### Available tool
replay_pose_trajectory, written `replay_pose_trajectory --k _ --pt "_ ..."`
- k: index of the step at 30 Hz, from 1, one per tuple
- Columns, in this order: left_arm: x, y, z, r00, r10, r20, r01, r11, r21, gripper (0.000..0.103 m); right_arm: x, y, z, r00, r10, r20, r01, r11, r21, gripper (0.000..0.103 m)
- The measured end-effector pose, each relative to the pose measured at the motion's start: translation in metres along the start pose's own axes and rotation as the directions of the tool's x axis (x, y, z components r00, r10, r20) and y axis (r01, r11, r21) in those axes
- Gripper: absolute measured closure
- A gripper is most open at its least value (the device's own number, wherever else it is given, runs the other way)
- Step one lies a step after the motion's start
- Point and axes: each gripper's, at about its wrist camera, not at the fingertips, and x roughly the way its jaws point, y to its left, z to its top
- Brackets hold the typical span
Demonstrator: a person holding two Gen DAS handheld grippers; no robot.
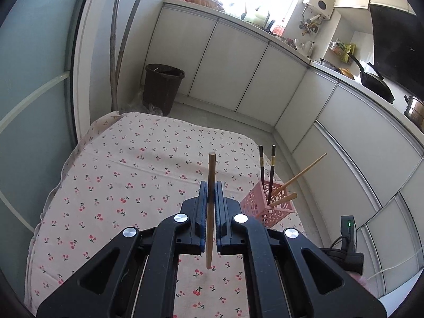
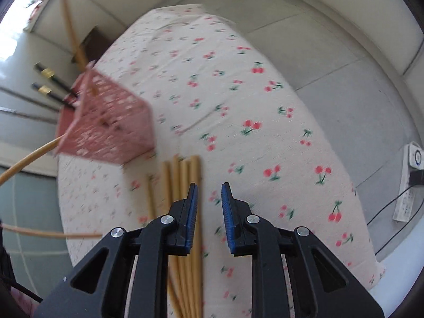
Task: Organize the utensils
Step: 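Lift the left gripper's stick over the pink basket and open it while the right gripper carries its stick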
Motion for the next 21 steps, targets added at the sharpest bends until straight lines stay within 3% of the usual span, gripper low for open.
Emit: replay_pose_trajectory --k 11,15,21 --pt "0.012 0.004 -0.002 0.999 -0.008 -0.043 0.007 1.000 -0.020 0.099 0.016 0.028 0.005 0.994 -0.110 0.015 0.111 0.991 -0.080 0.083" --pt "0.011 0.006 -0.001 0.999 -0.008 -0.044 0.006 1.000 -0.029 0.099 0.017 0.028 0.006 0.997 -0.075 -0.012 0.074 0.996 -0.044 0.083" --pt "0.012 0.007 0.000 0.999 -0.007 -0.046 0.005 1.000 -0.029 0.099 0.006 0.034 0.003 0.997 -0.071 0.029 0.073 0.995 -0.064 0.083"
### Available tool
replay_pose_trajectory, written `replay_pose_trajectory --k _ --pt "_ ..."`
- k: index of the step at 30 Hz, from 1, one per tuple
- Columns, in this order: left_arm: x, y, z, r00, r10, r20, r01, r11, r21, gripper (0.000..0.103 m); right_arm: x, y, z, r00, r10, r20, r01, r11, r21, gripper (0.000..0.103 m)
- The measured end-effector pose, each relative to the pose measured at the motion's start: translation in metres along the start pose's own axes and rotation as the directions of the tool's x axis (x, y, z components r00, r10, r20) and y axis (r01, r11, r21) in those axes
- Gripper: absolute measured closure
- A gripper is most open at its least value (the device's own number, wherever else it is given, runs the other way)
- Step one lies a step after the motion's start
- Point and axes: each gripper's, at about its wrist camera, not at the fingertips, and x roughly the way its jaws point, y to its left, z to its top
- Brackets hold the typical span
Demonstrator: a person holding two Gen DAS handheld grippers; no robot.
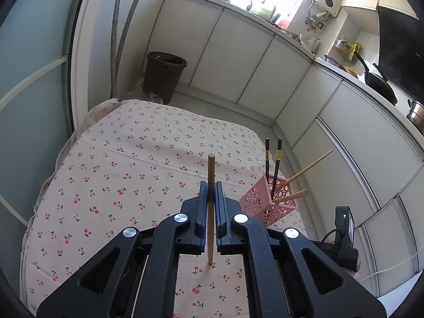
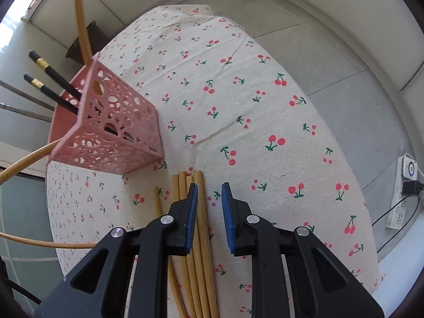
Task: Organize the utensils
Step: 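Lift the left gripper's stick over the pink basket and open it while the right gripper carries its stick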
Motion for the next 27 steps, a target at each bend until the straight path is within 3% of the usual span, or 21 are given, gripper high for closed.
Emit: replay_pose_trajectory --k 8,13,17,20,27 --pt "0.000 -0.002 -0.001 1.000 0.003 -0.002 -0.003 1.000 0.001 0.098 0.013 0.011 -0.006 0.998 -0.062 -0.029 0.060 0.996 -0.065 0.083" --pt "0.000 -0.002 -0.002 1.000 -0.005 0.000 0.005 1.000 0.017 0.098 0.013 0.017 -0.008 0.993 -0.119 -0.011 0.116 0.986 -0.118 0.095" --pt "0.000 -0.001 -0.002 0.999 -0.032 0.000 0.032 0.999 0.014 0.099 0.009 0.008 -0.010 0.999 -0.052 0.003 0.052 0.995 -0.084 0.095" --pt "-0.004 0.001 -0.002 0.998 -0.067 0.002 0.067 0.998 -0.002 0.099 -0.012 0.005 -0.017 0.997 0.000 0.071 0.006 0.996 -0.089 0.095" --pt "-0.027 -0.005 0.000 0.996 -0.082 0.043 0.081 0.997 0.020 0.099 -0.101 0.009 -0.044 0.964 0.127 0.235 -0.088 0.981 -0.170 0.095"
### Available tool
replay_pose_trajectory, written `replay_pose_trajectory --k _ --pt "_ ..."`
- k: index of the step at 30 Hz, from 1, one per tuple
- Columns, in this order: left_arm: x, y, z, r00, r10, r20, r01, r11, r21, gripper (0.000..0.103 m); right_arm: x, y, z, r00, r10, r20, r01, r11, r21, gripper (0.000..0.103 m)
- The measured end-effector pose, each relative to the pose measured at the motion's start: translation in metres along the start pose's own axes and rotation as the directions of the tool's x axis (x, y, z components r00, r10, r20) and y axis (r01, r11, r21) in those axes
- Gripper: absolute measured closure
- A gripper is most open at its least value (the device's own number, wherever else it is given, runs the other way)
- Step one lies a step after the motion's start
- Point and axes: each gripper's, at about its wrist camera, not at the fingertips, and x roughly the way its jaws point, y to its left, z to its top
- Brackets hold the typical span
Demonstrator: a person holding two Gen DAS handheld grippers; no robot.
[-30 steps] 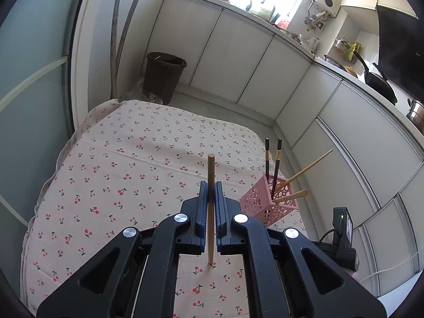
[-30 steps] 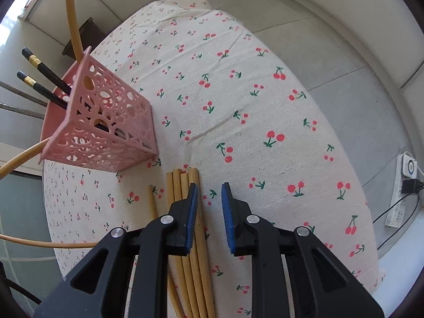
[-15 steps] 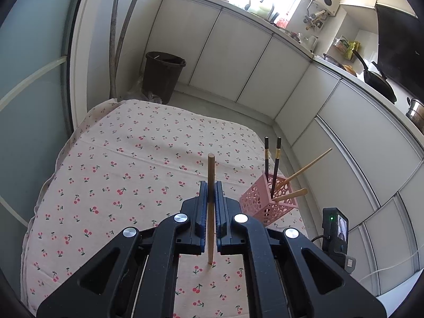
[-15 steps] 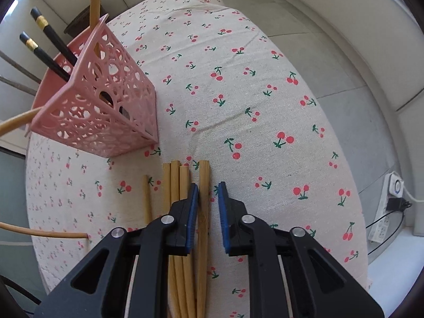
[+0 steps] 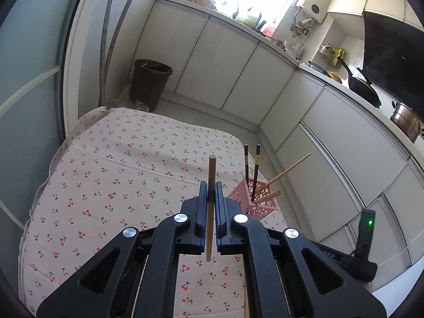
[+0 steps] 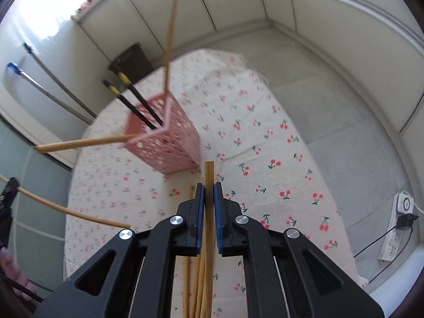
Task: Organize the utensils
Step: 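Lift the left gripper's stick over the pink basket and open it while the right gripper carries its stick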
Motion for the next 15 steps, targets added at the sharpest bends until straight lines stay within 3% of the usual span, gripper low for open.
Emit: replay_pose_trajectory --k 10,15 --pt "-0.035 -0.024 0.029 0.993 0.042 0.114 -0.046 0.998 0.030 0.099 -0.103 -0.003 0.028 0.970 0.092 0.227 -0.092 0.996 -0.009 0.095" --pt "-0.046 -0.049 0.056 0.980 0.031 0.195 -0.046 0.996 0.072 0.099 -0.144 -0.004 0.058 0.923 0.112 0.367 -0.125 0.992 0.012 0.095"
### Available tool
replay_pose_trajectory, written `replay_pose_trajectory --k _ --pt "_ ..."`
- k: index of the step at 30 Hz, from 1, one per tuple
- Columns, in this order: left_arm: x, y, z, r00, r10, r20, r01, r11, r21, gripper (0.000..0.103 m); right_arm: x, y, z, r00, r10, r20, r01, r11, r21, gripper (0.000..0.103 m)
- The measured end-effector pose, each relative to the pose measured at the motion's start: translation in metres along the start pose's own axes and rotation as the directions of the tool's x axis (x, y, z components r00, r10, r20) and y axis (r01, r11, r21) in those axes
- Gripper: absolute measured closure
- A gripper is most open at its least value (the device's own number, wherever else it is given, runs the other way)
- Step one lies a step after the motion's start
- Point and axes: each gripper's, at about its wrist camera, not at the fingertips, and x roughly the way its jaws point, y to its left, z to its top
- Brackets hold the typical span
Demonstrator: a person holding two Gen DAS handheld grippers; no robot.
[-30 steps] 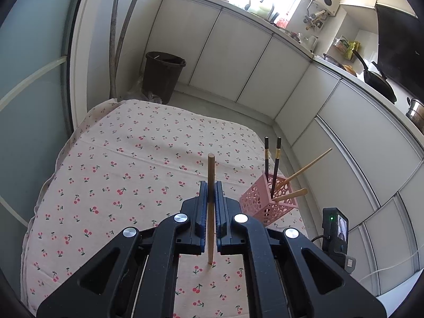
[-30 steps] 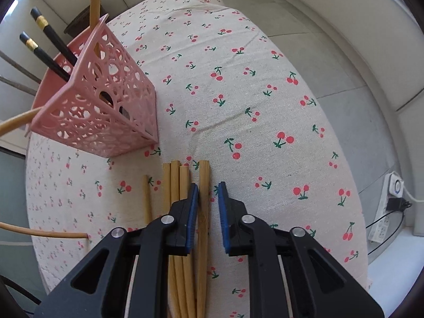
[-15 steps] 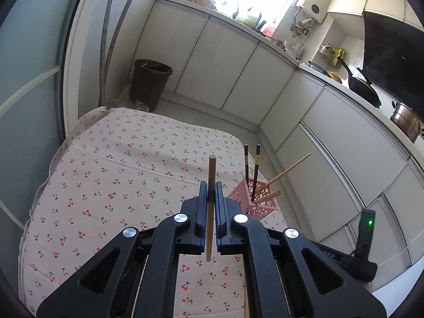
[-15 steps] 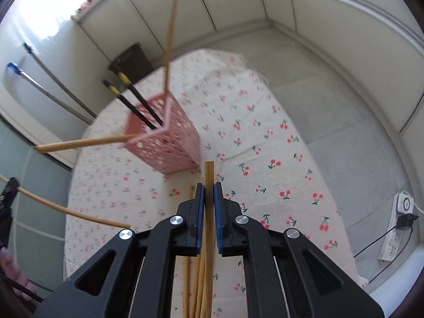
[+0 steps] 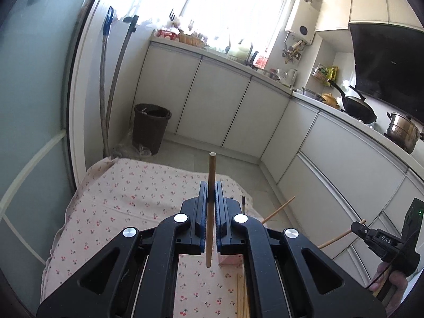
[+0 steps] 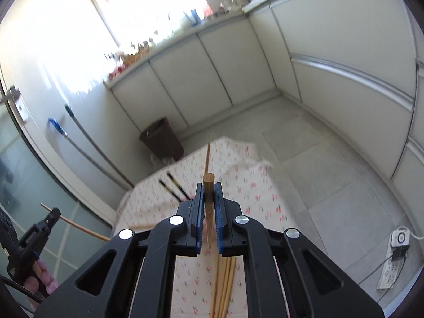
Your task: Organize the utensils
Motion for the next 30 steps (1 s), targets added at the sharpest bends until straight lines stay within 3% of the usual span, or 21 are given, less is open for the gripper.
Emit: replay_pose_trajectory --k 5,10,16,17,19,21,27,30 --pt "-0.002 -0.026 0.034 0.995 -0.049 0.090 0.047 0.999 0.027 0.099 -0.016 0.009 0.042 0.993 0.034 0.111 -0.036 0.999 0.017 0.095" --pt "0.011 -0.053 0.054 0.986 -0.111 0.123 0.106 0.993 0.046 0.099 -0.019 0.023 0.070 0.982 0.051 0.181 -0.050 0.999 -0.012 0.095" --pt "0.060 -0.084 0.047 0.990 -0.127 0.068 0.122 0.990 0.073 0.096 -0.002 0.035 0.082 0.979 0.057 0.196 -0.048 0.998 -0.048 0.095" --pt "0.079 -0.087 0.042 0.992 -0.121 0.020 0.119 0.990 0.075 0.085 0.003 0.035 0.083 0.980 0.054 0.192 -0.045 0.998 -0.050 0.095" --pt "0.104 -0.085 0.033 0.994 -0.099 -0.035 0.101 0.994 0.048 0.072 0.011 0.032 0.082 0.983 0.054 0.176 -0.047 0.998 -0.044 0.095" --pt "0.108 -0.074 0.027 0.996 -0.081 -0.031 0.081 0.997 0.006 0.074 0.019 0.028 0.081 0.986 0.053 0.156 -0.048 0.998 -0.036 0.095" --pt "0.078 -0.037 0.025 0.997 -0.072 0.026 0.074 0.993 -0.096 0.065 0.033 0.021 0.078 0.991 0.038 0.131 -0.036 0.999 -0.024 0.095" --pt "0.064 -0.020 0.018 0.998 -0.058 -0.027 0.054 0.991 -0.125 0.064 0.034 0.019 0.075 0.991 0.029 0.129 -0.026 0.999 -0.022 0.095"
